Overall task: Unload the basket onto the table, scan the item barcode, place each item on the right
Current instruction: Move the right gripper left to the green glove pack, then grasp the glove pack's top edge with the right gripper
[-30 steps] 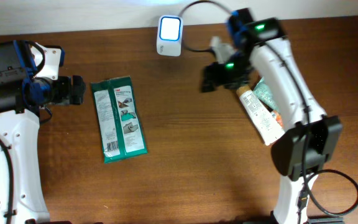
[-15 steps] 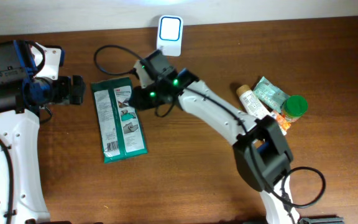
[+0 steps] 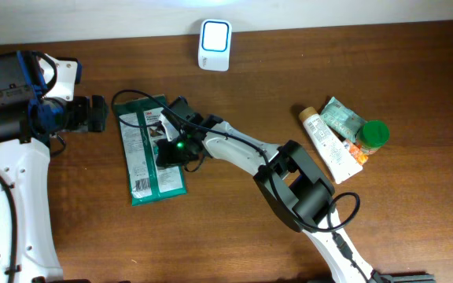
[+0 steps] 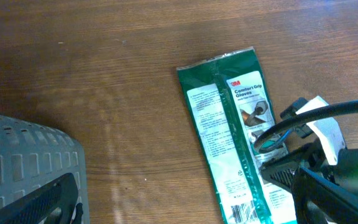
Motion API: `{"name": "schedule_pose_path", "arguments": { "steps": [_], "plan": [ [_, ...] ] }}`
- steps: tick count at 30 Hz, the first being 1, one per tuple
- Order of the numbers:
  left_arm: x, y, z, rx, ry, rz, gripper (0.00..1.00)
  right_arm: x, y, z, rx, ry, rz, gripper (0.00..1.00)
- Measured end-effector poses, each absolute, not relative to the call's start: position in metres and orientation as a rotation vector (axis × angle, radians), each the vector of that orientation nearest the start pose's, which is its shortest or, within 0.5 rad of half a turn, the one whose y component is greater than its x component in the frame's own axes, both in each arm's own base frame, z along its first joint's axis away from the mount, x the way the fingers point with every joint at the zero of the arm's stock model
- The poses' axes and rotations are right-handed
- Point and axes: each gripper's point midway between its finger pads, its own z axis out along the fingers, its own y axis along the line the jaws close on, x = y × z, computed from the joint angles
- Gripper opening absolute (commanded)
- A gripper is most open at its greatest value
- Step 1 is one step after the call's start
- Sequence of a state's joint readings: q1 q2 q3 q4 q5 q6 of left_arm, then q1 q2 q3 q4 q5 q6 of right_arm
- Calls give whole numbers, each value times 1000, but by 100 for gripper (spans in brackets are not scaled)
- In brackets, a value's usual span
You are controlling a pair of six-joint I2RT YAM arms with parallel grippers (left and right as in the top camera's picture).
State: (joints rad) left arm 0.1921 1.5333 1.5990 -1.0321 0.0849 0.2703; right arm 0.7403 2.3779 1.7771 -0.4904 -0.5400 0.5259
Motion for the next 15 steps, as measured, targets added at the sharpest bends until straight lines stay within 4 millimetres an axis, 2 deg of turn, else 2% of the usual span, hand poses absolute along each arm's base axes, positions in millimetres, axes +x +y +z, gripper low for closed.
{"name": "schedule_pose_path", "arguments": {
  "steps": [6,8,9,11,15],
  "plan": [
    [386,60,251,133,2531,76,99,334,403,6,-441,3003,854,18],
    [386,60,251,133,2531,76,99,336,384,6,-387,3057,798,22],
    [386,60,251,133,2531,76,99,336,382,5,-383,3061,795,24],
    [386,60,251,133,2531,76,99,344,350,7,-328,3120,733,30],
    [386,60,251,133,2531,76,99,357,307,11,-359,3131,623,44]
  ]
}}
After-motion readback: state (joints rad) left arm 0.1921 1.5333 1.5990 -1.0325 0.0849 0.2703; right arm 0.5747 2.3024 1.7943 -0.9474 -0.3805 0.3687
